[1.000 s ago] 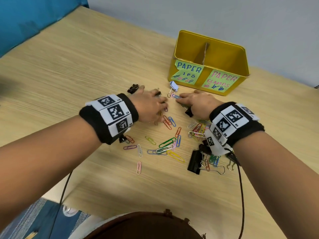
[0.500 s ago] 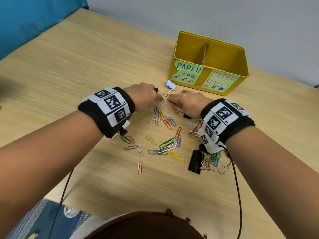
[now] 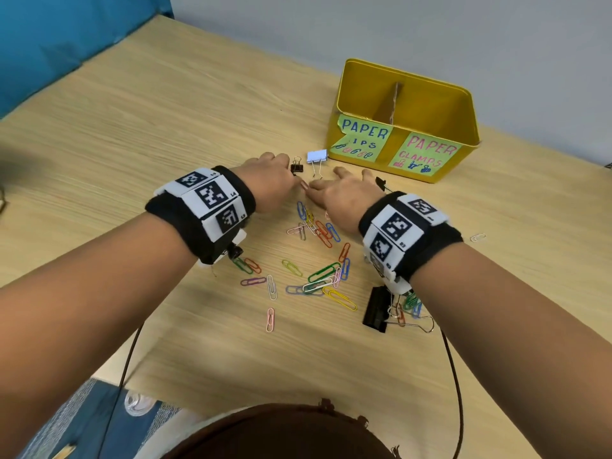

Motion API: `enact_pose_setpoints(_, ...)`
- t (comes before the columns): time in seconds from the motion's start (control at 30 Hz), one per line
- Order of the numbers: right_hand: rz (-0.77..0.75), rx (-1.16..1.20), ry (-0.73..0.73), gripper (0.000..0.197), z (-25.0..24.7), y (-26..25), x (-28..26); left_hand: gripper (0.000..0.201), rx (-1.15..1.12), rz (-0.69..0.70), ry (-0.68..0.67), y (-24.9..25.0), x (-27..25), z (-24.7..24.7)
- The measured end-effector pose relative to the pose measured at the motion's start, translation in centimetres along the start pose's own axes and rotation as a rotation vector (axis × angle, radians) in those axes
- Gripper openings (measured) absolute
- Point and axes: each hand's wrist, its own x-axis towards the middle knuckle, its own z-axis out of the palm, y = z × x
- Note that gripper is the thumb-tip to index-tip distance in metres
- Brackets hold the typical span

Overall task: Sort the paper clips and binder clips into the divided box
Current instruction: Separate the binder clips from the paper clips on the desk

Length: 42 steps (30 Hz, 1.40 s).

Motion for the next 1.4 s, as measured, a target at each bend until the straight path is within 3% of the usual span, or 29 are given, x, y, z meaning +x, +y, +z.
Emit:
enact_pose_setpoints(0.1, -0.055, 0.096, -0.018, 0.043, 0.0, 1.0, -0.7, 0.044, 0.011, -0.019, 0.002, -0.4, -0.2, 0.1)
enact_pose_setpoints(0.2, -0.013, 0.256, 0.102, 0.043, 0.1, 2.6, -0.9, 0.049, -0.012, -0.008, 0.039, 0.2, -0.3, -0.1)
enact_pose_setpoints(0.33, 0.095, 0.01, 0.004, 0.046, 0.6, 1.7, -1.1, 0.052, -0.036, 0.052, 0.069, 2.3, 0.0, -0.5)
enact_pose_setpoints(0.43, -0.012, -0.053, -0.062, 0.047, 0.9, 0.1, -2.7, 0.055, -0.103, 0.075, 0.04, 3.0, 0.4, -0.8)
enact_pose_setpoints(0.53, -0.19, 0.206, -0.021, 0.046, 0.8, 0.4, -4.8, 0.054, -0.164, 0.115, -0.004, 3.2, 0.6, -0.5)
enact_pose_setpoints(0.63, -0.044, 0.562, 0.18, 0.038, 0.2, 3.1, -5.6, 0.046, -0.154, 0.173, -0.067, 3.6, 0.1, -0.3)
enact_pose_setpoints(0.7, 0.086, 0.584, 0.259, 0.031, 0.2, 5.4, -5.3, 0.05, -0.15, 0.219, -0.094, 4.0, -0.3, -0.3)
enact_pose_setpoints(0.87, 0.094, 0.467, 0.133, 0.03, 1.1, 6.5, -4.7, 0.042, -0.225, 0.304, -0.152, 4.4, -0.4, -0.5)
enact_pose_setpoints(1.0, 0.067, 0.673, 0.284, 0.044, 1.3, 5.9, -4.2, 0.033, -0.304, 0.277, -0.066, 5.2, -0.1, -0.9)
enact_pose_setpoints(1.07, 0.17, 0.829, 0.446, 0.04, 1.1, 6.9, -4.1, 0.037, -0.353, 0.253, -0.015, 5.2, 0.2, -0.9)
enact_pose_setpoints(1.13, 0.317, 0.839, 0.512, 0.035, 1.0, 8.4, -3.9, 0.043, -0.382, 0.248, 0.015, 5.3, 0.4, -1.0)
enact_pose_setpoints(1.2, 0.417, 0.696, 0.392, 0.033, 1.4, 9.4, -3.7, 0.049, -0.368, 0.252, 0.055, 5.6, 0.4, -1.3)
enact_pose_setpoints(1.3, 0.33, 0.5, 0.147, 0.038, 2.2, 8.7, -3.1, 0.062, -0.311, 0.276, 0.062, 6.4, 0.6, -1.6)
enact_pose_setpoints(1.4, 0.16, 0.643, 0.205, 0.048, 2.2, 7.5, -2.6, 0.067, -0.215, 0.306, 0.023, 7.2, 1.0, -1.7)
